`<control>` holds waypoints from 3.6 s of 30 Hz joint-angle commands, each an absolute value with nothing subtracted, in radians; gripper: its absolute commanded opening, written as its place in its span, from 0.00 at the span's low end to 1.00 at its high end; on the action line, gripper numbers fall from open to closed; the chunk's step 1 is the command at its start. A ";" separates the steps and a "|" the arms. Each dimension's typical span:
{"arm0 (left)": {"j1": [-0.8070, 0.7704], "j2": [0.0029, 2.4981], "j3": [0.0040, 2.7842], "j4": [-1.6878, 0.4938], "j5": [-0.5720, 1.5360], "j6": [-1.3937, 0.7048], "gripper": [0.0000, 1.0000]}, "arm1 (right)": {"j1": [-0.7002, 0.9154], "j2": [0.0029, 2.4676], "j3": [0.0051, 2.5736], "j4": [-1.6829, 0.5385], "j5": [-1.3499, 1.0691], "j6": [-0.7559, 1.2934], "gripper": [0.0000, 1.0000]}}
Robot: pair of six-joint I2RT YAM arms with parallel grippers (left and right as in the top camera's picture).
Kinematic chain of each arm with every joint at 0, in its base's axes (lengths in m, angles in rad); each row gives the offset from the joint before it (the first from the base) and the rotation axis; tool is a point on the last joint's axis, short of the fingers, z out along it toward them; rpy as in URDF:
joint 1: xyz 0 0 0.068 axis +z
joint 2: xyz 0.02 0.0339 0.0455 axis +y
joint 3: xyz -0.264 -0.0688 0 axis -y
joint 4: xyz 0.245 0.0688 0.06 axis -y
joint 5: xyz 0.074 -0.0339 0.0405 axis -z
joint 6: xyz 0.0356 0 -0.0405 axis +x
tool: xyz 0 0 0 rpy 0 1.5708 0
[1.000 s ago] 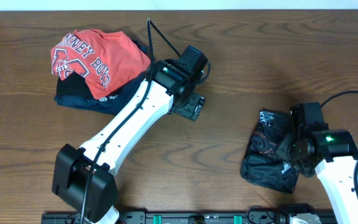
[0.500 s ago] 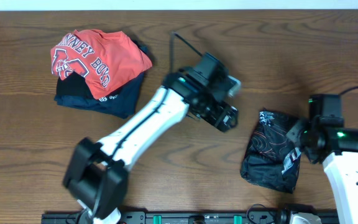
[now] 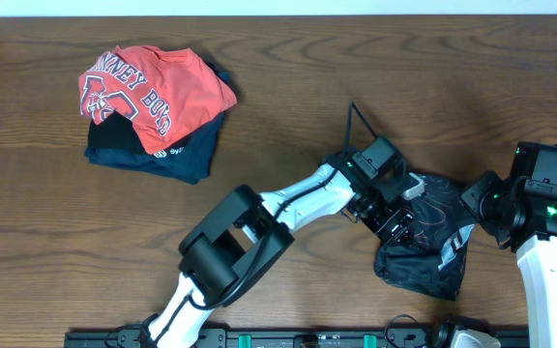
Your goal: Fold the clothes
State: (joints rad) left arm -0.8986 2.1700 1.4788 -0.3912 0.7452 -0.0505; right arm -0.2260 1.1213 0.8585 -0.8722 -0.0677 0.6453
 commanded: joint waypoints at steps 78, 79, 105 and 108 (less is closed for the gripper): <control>-0.527 1.915 1.475 -0.751 0.319 -0.034 0.82 | 0.254 1.629 0.807 -0.649 -0.609 0.476 0.01; -0.527 1.915 1.475 -0.751 0.319 -0.034 0.82 | 0.250 1.629 0.808 -0.651 -0.608 0.474 0.01; -0.569 1.948 1.475 -0.696 0.380 -0.011 0.99 | 0.181 1.390 0.864 -0.987 0.024 0.401 0.01; -0.569 1.948 1.475 -0.696 0.373 -0.011 0.99 | 0.179 1.390 0.864 -1.016 0.026 0.405 0.01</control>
State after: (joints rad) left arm -0.5724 1.9293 1.4788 -0.6979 0.3672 -0.0250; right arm 0.1898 1.3956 0.8547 -1.0004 -0.0551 0.3874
